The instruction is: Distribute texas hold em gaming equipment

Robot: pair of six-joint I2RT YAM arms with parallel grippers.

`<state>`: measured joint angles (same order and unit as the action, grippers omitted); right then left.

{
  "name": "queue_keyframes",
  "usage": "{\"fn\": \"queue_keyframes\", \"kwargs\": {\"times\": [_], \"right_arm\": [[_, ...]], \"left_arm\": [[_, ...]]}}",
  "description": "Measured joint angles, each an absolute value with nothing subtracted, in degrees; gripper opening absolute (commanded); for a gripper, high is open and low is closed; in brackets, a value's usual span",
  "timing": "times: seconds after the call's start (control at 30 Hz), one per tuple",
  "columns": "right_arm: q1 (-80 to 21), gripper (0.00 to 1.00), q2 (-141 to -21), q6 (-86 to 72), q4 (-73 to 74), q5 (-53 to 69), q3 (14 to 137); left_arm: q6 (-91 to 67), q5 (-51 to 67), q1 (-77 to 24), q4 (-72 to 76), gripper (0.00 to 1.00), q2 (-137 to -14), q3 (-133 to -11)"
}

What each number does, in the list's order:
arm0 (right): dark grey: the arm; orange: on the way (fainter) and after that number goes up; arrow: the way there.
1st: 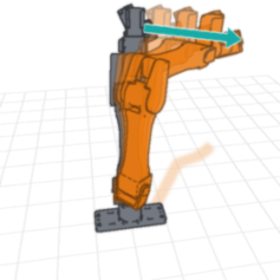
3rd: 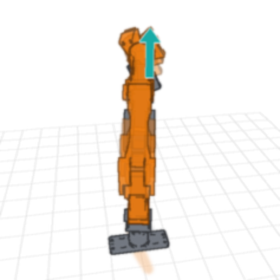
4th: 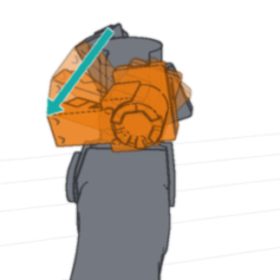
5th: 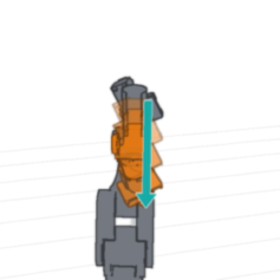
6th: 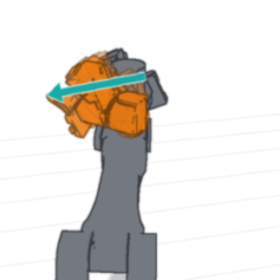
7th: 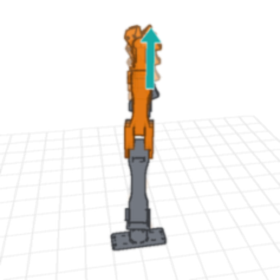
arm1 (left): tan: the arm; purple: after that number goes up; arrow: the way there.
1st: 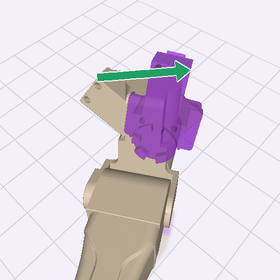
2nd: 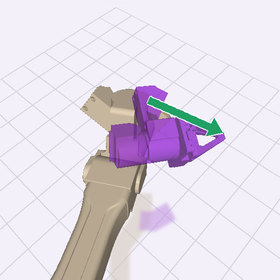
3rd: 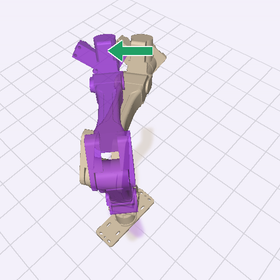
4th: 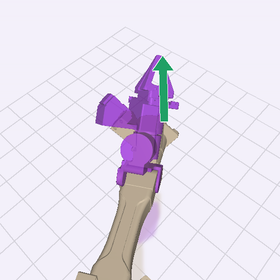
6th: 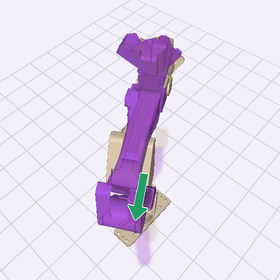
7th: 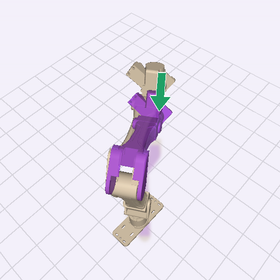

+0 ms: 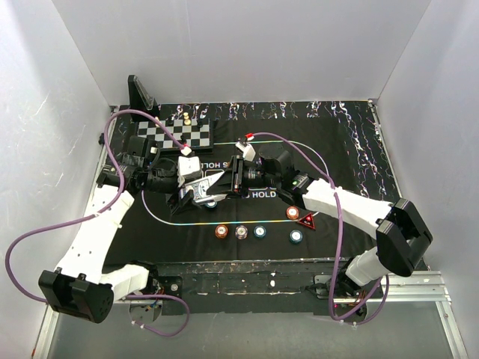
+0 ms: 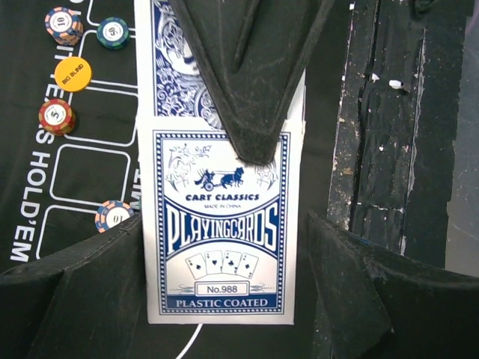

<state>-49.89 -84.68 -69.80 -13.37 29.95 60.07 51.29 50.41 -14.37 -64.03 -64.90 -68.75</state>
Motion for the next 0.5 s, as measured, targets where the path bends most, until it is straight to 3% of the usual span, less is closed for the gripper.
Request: {"fn": "queue_keyframes", "kwargs": {"times": [0.5], "right_arm": [[-49.89, 0.29, -84.71, -69.78, -12.34, 29.23, 60.07]], "left_arm": [[54.11, 48.38, -14.94, -64.58, 0.51, -67.07, -68.34]]}}
